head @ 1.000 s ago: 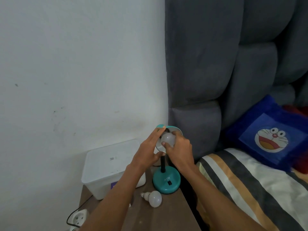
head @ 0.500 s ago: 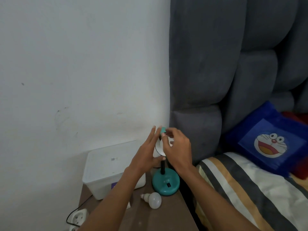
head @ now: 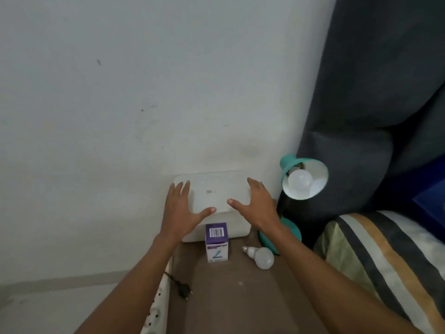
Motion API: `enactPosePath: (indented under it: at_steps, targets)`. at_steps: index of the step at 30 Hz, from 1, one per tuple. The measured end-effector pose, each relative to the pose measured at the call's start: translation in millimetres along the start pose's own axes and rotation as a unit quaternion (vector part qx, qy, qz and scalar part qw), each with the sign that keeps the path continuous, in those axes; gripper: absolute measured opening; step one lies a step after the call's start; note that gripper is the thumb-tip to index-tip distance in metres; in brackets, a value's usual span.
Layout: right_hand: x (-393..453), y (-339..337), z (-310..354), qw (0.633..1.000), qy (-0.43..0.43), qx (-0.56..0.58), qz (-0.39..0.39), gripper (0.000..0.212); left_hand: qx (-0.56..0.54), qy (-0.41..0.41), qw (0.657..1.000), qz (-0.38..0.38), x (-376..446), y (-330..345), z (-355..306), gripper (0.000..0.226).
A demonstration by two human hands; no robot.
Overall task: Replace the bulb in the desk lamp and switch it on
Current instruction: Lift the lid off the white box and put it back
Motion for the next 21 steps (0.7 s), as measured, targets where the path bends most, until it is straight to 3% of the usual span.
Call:
enactPosePath:
  at_steps: [3, 5, 13, 21]
  targets:
    - [7.7, 21.9, -16.0, 0.996, 0.051, -0.021, 0.075, 0.125, -0.005, -0.057, 0.998, 0.037, -1.3, 1.0, 16.7, 0.135]
    - [10.3, 34.3, -25.5, 0.992, 0.066, -0.023, 0.104, 0.135, -0.021, -0.062, 0.996, 0.054, -1.3, 1.6, 19.6, 0.138]
    - [6.0, 42.9, -35.2, 0.995, 0.064, -0.003, 0.078, 0.142, -0.031, -0.038, 0.998, 0.032, 7.2, -2.1, 27.7, 0.13]
    - [2.7, 33.1, -26.3, 0.998, 0.038, 0.009, 0.046, 0.131, -0.065, -0.018, 0.998, -0.011, 7.8, -14.4, 21.7, 0.117]
Point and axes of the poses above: each hand's wrist, its own x-axis towards the middle knuckle, its own y-axis out of the palm, z = x × y, the point moved 2 cm from there along x, towards the middle knuckle, and after that the axes turned 12 degrees about -z, right-handed, at the moved point
